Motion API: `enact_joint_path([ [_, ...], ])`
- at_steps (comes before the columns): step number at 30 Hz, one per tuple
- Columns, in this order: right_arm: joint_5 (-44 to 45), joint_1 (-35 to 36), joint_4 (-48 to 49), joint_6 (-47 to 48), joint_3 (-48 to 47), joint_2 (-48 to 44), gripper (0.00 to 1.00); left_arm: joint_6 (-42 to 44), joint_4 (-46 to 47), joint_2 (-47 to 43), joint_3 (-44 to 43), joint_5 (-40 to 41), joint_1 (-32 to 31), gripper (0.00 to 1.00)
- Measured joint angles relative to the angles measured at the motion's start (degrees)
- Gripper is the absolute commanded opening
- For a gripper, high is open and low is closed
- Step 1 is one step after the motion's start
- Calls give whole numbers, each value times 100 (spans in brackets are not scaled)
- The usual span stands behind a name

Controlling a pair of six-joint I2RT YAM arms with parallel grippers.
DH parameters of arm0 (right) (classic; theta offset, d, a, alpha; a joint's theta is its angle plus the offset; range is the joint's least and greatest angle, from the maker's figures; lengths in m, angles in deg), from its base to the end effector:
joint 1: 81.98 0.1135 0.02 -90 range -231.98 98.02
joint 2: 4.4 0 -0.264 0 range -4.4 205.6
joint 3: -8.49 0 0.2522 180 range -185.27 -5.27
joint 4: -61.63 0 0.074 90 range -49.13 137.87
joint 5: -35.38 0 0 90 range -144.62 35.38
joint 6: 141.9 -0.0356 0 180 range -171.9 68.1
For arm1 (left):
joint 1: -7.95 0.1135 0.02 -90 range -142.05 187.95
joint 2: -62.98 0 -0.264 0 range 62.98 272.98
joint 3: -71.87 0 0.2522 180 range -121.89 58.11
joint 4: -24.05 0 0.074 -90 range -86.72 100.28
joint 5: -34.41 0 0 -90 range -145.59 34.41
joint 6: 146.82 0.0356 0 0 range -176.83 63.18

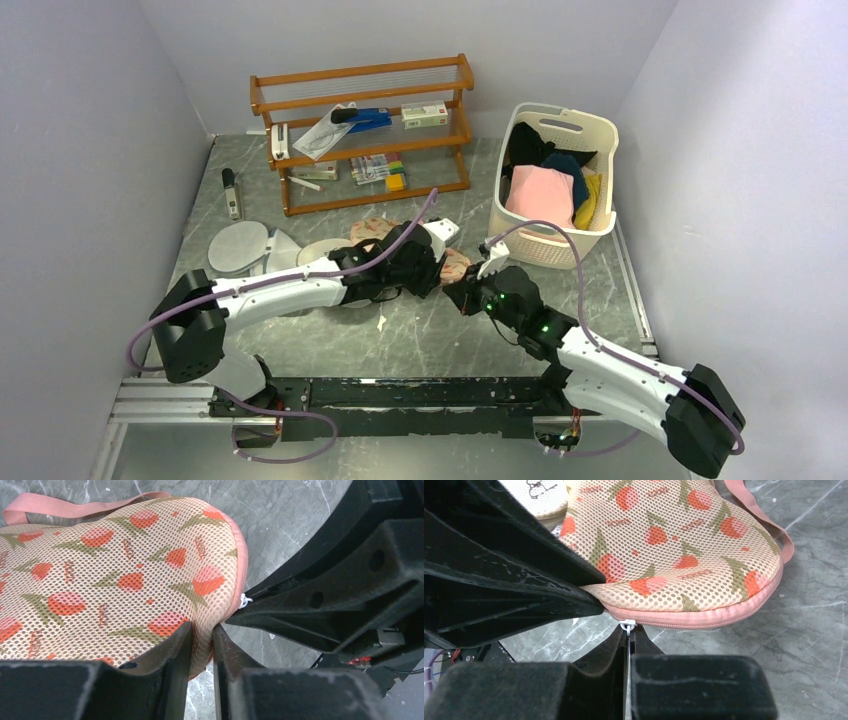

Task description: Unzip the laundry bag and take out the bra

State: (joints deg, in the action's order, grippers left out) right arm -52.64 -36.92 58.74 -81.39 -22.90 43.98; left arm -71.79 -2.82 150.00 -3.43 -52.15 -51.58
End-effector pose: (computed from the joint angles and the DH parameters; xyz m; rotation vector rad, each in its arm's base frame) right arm 0.1343 0.1328 0.1999 -0.2481 1.9943 0.8265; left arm 0.1737 -0.2910 0.2576 0.8486 2.1596 -0.6206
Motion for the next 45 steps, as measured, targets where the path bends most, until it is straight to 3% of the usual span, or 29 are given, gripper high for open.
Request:
enact_joint_path([
  [5,120,2,-57,-63,-94,201,0,-35,105,-160,173,2,-9,7],
  [10,955,4,-529,-758,-144,238,0,-70,208,-247,334,4,-9,7],
  [18,1803,-26,-1167,-949,-157,-116,0,-186,450,-492,645,7,-20,7],
  [27,1945,-83,-1508,-776,-216,-431,0,-44,468,-22,291,-24,-24,8],
  [33,1331,-98,-1207,-431,55,-1005,0,-35,424,72,343,-26,26,26],
  [40,39,-103,-494,179,72,-588,0,-133,232,-625,798,-92,52,68],
  [45,-686,-96,-129,461,-50,-120,0,-223,295,-1176,870,-306,37,79],
])
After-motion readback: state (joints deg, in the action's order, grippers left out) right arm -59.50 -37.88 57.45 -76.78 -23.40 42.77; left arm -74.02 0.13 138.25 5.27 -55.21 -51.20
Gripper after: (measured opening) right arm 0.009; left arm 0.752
